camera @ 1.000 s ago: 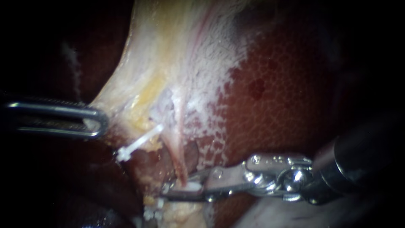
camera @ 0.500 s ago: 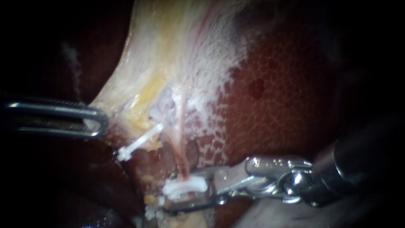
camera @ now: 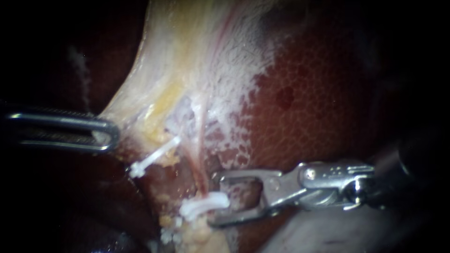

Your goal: Going back second clip right tube

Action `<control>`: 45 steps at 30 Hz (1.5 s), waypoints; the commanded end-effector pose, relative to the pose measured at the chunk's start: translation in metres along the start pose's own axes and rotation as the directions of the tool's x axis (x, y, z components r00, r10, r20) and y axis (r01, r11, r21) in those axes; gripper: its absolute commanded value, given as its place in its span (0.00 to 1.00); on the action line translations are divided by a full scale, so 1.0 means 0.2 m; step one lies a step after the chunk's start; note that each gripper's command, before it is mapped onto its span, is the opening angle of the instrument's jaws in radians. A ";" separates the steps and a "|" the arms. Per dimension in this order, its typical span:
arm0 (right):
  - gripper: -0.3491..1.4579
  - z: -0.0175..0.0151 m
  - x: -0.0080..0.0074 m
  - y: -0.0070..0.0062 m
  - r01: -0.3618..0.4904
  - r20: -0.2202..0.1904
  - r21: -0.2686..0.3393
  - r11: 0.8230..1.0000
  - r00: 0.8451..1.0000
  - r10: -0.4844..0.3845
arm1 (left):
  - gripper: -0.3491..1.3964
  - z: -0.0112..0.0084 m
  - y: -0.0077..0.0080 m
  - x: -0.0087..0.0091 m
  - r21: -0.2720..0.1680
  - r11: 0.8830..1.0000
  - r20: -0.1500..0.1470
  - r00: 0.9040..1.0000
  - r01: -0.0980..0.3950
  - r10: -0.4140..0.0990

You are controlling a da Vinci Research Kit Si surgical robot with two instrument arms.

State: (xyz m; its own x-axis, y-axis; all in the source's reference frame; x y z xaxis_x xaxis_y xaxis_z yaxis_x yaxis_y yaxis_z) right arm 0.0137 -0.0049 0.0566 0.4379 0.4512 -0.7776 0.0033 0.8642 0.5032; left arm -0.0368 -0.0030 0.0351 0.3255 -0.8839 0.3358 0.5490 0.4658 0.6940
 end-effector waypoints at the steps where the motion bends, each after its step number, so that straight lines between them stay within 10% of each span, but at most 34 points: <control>1: 0.52 -0.003 0.001 0.001 0.037 -0.001 0.000 0.999 0.999 -0.037 | 0.00 0.000 0.001 0.000 0.000 1.000 -0.001 1.000 0.000 0.000; 28: 0.52 -0.034 0.009 0.002 0.217 -0.009 0.020 0.976 0.976 -0.217 | 0.00 0.012 0.020 0.008 -0.002 1.000 0.005 1.000 -0.015 0.015; 45: 0.52 -0.038 0.010 0.003 0.260 -0.012 0.022 0.965 0.965 -0.260 | 0.00 0.041 0.033 0.024 -0.003 1.000 -0.039 0.999 -0.002 0.001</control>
State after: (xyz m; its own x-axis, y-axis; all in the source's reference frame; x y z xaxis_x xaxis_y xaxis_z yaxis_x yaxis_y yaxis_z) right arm 0.0078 -0.0018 0.0524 0.4108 0.2118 -0.8868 0.1376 0.9471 0.2900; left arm -0.0382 -0.0045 0.0467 0.3545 -0.8818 0.3110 0.5518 0.4658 0.6918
